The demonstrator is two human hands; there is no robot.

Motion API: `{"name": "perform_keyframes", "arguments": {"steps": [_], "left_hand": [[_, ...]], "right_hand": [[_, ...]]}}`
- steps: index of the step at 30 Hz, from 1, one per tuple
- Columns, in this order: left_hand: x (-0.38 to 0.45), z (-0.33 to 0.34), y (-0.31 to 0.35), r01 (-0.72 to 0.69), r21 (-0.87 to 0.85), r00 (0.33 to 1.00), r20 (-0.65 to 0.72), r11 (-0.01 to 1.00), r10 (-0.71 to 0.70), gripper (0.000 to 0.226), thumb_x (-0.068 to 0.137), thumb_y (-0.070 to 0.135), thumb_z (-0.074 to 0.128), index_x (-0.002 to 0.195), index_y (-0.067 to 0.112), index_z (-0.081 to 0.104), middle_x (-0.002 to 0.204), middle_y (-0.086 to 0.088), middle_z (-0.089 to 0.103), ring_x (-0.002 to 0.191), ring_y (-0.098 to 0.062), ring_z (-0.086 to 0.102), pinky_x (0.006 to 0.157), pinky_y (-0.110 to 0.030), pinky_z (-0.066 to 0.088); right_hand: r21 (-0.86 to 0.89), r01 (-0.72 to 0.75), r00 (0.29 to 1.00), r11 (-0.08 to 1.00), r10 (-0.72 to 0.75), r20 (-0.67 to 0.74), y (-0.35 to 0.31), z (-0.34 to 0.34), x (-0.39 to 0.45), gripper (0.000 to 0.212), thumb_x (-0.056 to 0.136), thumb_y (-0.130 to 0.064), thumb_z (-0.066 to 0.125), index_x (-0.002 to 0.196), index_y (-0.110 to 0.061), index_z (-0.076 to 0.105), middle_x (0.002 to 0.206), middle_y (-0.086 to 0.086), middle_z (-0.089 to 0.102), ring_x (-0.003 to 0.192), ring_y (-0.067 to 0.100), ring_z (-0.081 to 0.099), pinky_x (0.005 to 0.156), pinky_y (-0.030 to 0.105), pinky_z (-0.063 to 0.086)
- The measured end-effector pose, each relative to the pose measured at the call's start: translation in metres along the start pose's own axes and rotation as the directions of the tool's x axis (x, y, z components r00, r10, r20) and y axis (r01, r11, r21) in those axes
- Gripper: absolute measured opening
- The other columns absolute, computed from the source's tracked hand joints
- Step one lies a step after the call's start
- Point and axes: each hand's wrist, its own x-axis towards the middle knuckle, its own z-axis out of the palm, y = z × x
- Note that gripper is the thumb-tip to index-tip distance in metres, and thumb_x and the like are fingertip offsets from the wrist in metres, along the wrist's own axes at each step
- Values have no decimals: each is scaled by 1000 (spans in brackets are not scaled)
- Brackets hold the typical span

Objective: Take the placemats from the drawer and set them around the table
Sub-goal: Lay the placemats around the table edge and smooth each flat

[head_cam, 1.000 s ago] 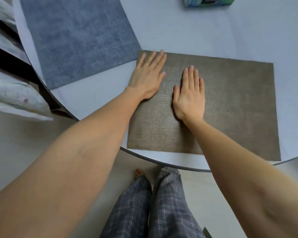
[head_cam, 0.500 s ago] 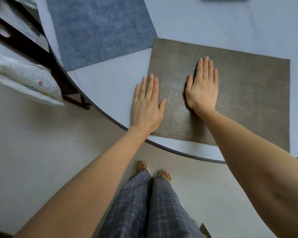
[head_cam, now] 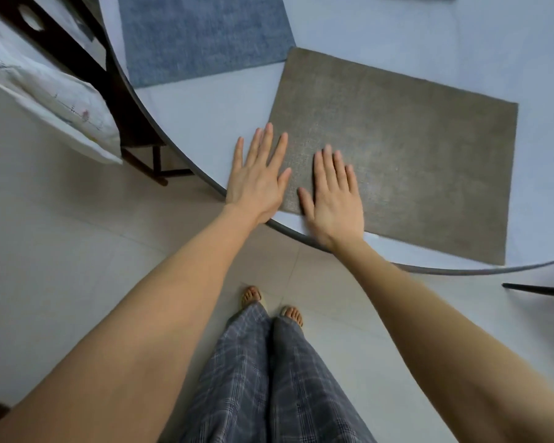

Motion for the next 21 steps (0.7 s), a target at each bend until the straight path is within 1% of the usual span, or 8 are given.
{"name": "perform_keyframes", "arguments": {"steps": [2, 6, 9, 11, 13, 17, 19, 21], "left_hand": [[-2, -5, 3, 15, 37, 1000, 25, 999, -16, 58, 102, 42, 10, 154, 20, -5, 162, -9, -9, 149, -23, -7, 118, -47, -9], [-8, -22, 1, 36, 49, 987, 156, 998, -43, 59, 102, 46, 11, 154, 22, -5, 162, -5, -9, 149, -24, -4, 118, -50, -5], [-19, -55, -13, 44, 26, 969, 241, 999, -49, 53, 102, 40, 27, 148, 13, 29, 157, -11, 25, 143, -27, 28, 116, -47, 15], [-31, -81, -33, 91, 17, 955, 284, 996, -92, 44, 100, 36, 33, 132, 12, 49, 140, -11, 49, 127, -28, 47, 104, -41, 33], [-42, -104, -61, 162, -5, 929, 338, 987, -151, 44, 99, 38, 35, 132, 14, 51, 137, -8, 53, 122, -29, 51, 93, -38, 42], [-66, -149, -128, 261, -57, 915, 331, 964, -228, 45, 98, 42, 40, 135, 20, 50, 135, -7, 54, 118, -29, 54, 94, -41, 47], [-76, -171, -167, 297, -71, 913, 312, 952, -262, 48, 99, 43, 39, 140, 19, 45, 138, -6, 52, 125, -29, 49, 99, -40, 43], [-87, -193, -211, 326, -78, 911, 292, 942, -291, 46, 100, 41, 38, 140, 19, 45, 140, -6, 50, 128, -28, 47, 94, -34, 40]], "right_hand": [[-47, 132, 988, 990, -127, 89, 11, -3, -41, 63, 101, -44, 21, 153, -9, 7, 160, 7, 3, 148, 21, -1, 121, 38, 1], [-81, 256, 940, 963, -228, 252, 51, -24, -89, 64, 99, -49, 14, 153, -16, 5, 160, 1, -1, 148, 18, -5, 121, 35, -2], [52, 219, 941, 974, -224, 255, 48, -53, -82, 56, 99, -41, 23, 144, -11, 37, 155, 8, 31, 144, 24, 27, 119, 32, 14], [90, 164, 961, 982, -180, 211, 28, -75, -60, 38, 100, -31, 35, 127, -9, 52, 133, 11, 55, 121, 32, 51, 104, 38, 37], [80, 120, 952, 990, -137, 275, 1, -95, -28, 35, 99, -30, 38, 125, -11, 53, 124, 12, 59, 111, 35, 56, 90, 42, 47], [36, 188, 894, 982, -186, 408, -68, -125, 43, 30, 97, -27, 40, 111, -8, 59, 119, 15, 62, 107, 35, 58, 86, 39, 48], [-21, 277, 847, 961, -234, 478, -111, -133, 76, 33, 97, -28, 42, 117, -8, 59, 124, 13, 60, 114, 33, 55, 90, 38, 45], [-64, 336, 812, 940, -254, 525, -160, -138, 106, 36, 98, -29, 44, 122, -7, 59, 127, 12, 58, 115, 31, 54, 93, 37, 44]]}}
